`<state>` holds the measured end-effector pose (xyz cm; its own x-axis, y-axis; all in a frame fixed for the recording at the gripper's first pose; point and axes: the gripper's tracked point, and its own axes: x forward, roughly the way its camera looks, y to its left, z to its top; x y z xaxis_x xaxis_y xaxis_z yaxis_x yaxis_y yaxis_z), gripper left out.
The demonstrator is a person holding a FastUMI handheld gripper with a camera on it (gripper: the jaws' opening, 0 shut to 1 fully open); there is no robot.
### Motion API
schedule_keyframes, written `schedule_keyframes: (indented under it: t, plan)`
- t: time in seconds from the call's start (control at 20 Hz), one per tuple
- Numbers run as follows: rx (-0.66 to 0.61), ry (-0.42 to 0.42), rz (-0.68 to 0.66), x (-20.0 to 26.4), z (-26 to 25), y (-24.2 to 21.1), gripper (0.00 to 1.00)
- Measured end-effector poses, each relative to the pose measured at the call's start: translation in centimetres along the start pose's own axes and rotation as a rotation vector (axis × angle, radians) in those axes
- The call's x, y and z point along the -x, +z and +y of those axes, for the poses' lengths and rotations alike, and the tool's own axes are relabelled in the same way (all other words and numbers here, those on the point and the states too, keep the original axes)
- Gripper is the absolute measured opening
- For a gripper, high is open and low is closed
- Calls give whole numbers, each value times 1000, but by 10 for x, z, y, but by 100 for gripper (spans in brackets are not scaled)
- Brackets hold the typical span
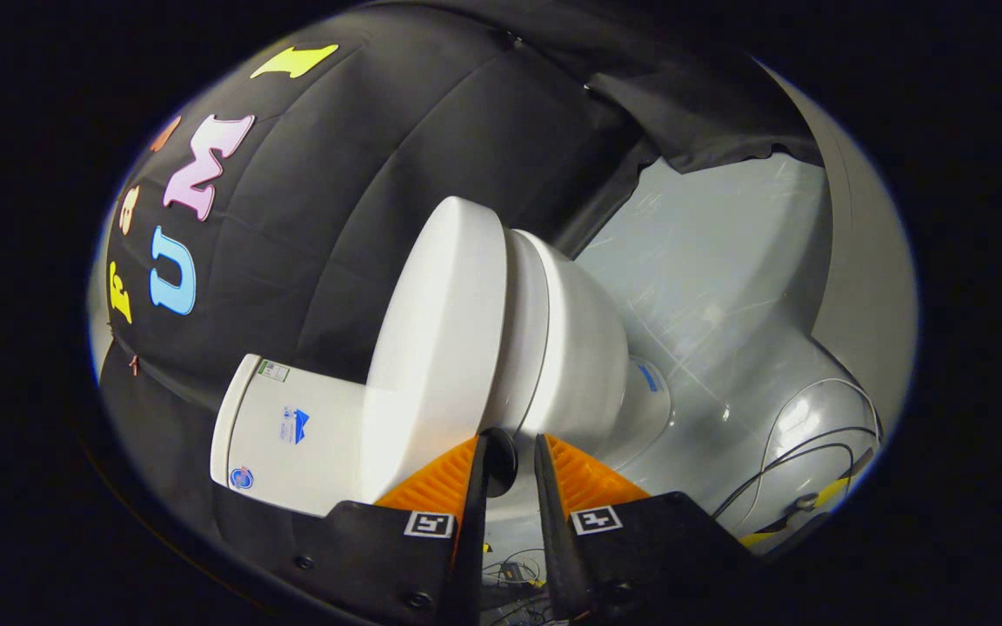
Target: Open the toilet lid.
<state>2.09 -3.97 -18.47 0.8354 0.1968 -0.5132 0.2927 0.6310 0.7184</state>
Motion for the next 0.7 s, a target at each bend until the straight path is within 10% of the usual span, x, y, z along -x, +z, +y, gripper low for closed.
schedule_keyframes:
  t: [0.5, 0.6, 0.7]
  plan:
    - [-48, 32, 27, 0, 1, 2, 34]
    - [-71, 10, 30, -1, 0, 6, 13]
    - [-22, 12, 31, 0, 2, -1, 13]
